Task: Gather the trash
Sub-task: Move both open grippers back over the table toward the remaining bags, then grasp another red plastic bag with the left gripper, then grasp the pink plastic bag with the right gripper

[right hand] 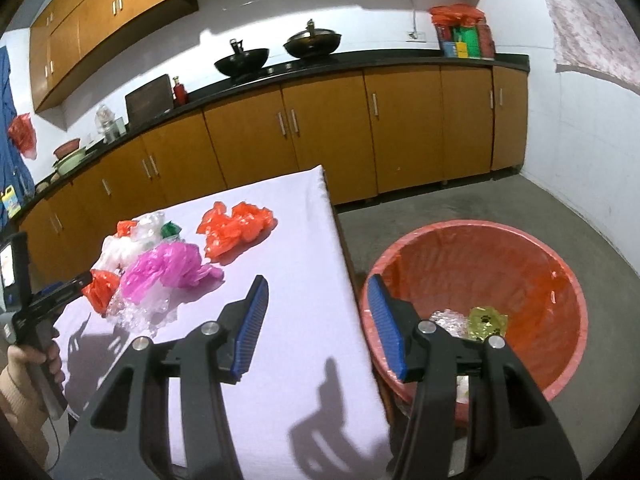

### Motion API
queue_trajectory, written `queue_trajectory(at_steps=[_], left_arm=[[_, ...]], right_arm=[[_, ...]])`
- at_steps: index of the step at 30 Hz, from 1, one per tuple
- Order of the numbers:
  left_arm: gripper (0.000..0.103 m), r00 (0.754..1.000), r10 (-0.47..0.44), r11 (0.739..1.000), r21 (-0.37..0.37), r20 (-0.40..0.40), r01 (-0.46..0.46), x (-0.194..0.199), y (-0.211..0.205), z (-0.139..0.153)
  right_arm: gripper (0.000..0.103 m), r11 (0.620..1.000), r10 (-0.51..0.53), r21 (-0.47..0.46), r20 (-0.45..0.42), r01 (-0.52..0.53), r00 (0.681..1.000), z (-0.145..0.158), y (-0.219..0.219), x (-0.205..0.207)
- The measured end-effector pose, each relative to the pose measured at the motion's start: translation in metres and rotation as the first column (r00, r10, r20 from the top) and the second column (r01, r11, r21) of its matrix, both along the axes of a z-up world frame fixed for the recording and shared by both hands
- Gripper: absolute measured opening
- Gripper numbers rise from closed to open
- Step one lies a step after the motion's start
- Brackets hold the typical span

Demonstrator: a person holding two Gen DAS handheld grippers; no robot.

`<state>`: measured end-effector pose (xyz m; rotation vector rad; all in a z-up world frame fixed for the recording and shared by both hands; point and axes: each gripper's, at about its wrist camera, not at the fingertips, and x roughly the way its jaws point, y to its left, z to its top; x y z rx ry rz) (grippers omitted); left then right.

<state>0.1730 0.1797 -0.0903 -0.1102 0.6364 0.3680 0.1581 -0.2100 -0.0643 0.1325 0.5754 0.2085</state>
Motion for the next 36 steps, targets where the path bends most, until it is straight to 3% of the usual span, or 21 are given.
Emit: queue_trajectory(at_steps=[3, 9, 11, 16, 19, 31, 36], left_arm=[[0.089, 1.0, -0.004, 0.999, -0.038, -0.019, 0.003, 0.005, 0.01, -0.007], [0.069, 0.998, -0.05, 0.993, -0.111, -0.041, 0.046, 0.0, 0.016, -0.019], [0.049, 0.997, -0.062, 0.991, -0.126, -0.051, 0.056, -0.001, 0.018, -0.023], [0.024, 0.996, -0.078, 0.986, -0.152, -0.047, 0.07, -0.004, 0.024, -0.029], [0.015, 0.996, -0.079, 0.987, -0.146, -0.03, 0.074, -0.007, 0.026, -0.027], [0.013, 0.998, -0.042, 0.994, -0.101, 0.037, 0.046, -0.036, 0.045, -0.006], [0.013, 0.998, -0.028, 0.995, -0.098, 0.049, 0.033, -0.044, 0.051, -0.002]], right_arm=[[0.052, 1.0, 0.011, -0.008, -0.006, -0.011, 1.0, 0.001, 0.006, 0.002], [0.052, 0.999, 0.041, -0.021, -0.015, -0.042, 0.999, 0.0, 0.022, 0.006], [0.052, 0.998, 0.057, -0.028, -0.017, -0.058, 0.998, 0.0, 0.029, 0.008], [0.052, 0.995, 0.088, -0.04, -0.017, -0.089, 0.996, 0.001, 0.043, 0.008], [0.052, 0.993, 0.106, -0.041, -0.018, -0.107, 0.994, 0.003, 0.052, 0.01], [0.051, 0.972, 0.232, -0.014, -0.028, -0.233, 0.972, -0.002, 0.12, 0.035], [0.046, 0.962, 0.271, 0.007, -0.056, -0.272, 0.961, -0.009, 0.157, 0.055]])
